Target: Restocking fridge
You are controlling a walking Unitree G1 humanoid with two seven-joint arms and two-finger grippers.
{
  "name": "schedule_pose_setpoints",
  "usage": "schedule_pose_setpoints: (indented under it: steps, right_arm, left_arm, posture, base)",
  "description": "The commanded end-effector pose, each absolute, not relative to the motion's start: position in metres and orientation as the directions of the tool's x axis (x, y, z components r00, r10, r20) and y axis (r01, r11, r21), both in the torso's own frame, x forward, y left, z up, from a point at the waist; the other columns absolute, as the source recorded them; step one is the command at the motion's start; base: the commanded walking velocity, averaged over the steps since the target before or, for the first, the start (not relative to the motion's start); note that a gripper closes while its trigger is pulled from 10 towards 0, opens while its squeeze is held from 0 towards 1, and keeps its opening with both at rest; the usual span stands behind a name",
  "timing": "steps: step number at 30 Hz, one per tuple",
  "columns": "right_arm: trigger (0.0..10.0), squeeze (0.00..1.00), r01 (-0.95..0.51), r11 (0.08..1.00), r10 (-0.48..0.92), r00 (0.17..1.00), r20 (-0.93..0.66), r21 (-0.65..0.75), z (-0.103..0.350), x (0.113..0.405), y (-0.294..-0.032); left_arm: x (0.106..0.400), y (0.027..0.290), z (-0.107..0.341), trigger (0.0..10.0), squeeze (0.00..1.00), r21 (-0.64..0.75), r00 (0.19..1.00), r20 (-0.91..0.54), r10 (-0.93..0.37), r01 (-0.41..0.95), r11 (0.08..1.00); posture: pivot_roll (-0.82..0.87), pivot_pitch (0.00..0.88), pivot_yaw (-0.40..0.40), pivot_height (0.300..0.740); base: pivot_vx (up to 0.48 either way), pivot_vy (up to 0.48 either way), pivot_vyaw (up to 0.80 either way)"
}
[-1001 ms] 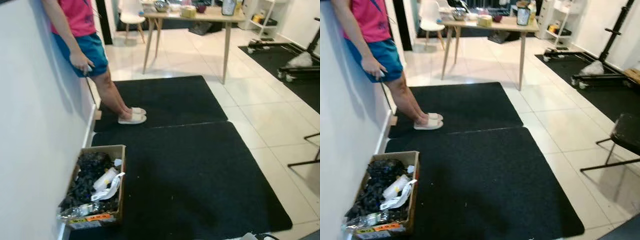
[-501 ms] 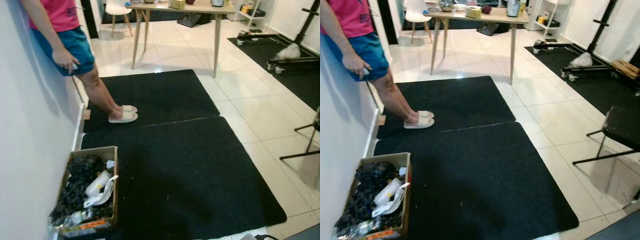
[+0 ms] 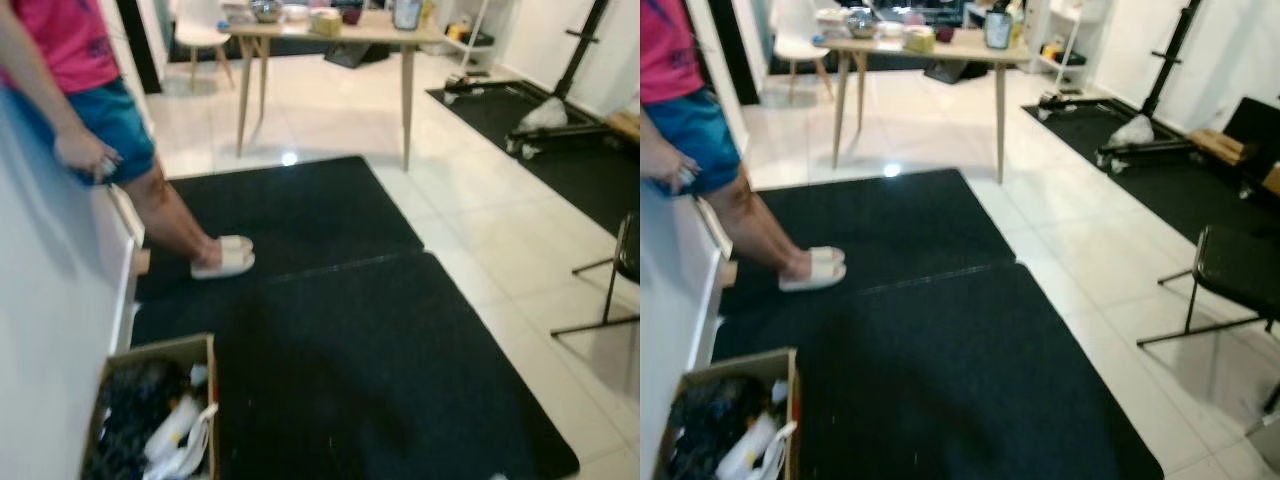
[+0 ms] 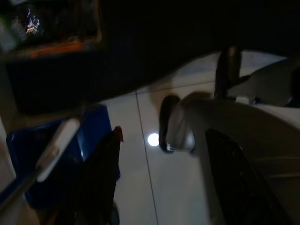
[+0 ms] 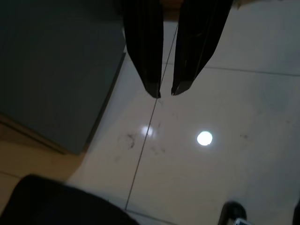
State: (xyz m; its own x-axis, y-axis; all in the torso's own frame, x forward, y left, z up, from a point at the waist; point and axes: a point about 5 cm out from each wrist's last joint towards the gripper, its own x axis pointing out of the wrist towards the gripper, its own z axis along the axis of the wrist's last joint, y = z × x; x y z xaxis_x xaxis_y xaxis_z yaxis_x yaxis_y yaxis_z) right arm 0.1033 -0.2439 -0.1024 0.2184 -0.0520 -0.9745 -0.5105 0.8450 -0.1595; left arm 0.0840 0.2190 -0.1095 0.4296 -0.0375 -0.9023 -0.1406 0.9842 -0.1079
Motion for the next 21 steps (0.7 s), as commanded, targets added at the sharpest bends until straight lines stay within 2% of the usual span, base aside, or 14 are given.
schedule_pose_setpoints:
  steps: [1, 18, 21]
  right_arm:
    - [10.0, 0.00, -0.504, 0.848, -0.043, 0.244, -0.969, -0.164, -0.1006, 0.1111, -0.2421]
    - [10.0, 0.00, -0.506, 0.849, -0.034, 0.238, -0.971, -0.154, -0.1008, 0.1100, -0.2420]
    - [10.0, 0.00, -0.508, 0.847, -0.033, 0.236, -0.971, -0.153, -0.1005, 0.1104, -0.2426]
  left_arm:
    - [0.0779, 0.2185, -0.1109, 10.0, 0.00, -0.103, 0.411, -0.911, -0.040, -0.133, 0.986]
    - [0.0773, 0.2169, -0.1113, 10.0, 0.00, -0.100, 0.410, -0.911, -0.040, -0.127, 0.987]
    - [0.0778, 0.2173, -0.1114, 10.0, 0.00, -0.094, 0.413, -0.911, -0.022, -0.154, 0.984]
  posture:
    - [-0.07, 0.000, -0.042, 0.740]
    - [-0.08, 0.000, -0.046, 0.740]
    - [-0.08, 0.000, -0.049, 0.740]
  base:
    - [0.480, 0.000, 0.00]
    - [0.480, 0.000, 0.00]
    - [0.000, 0.000, 0.00]
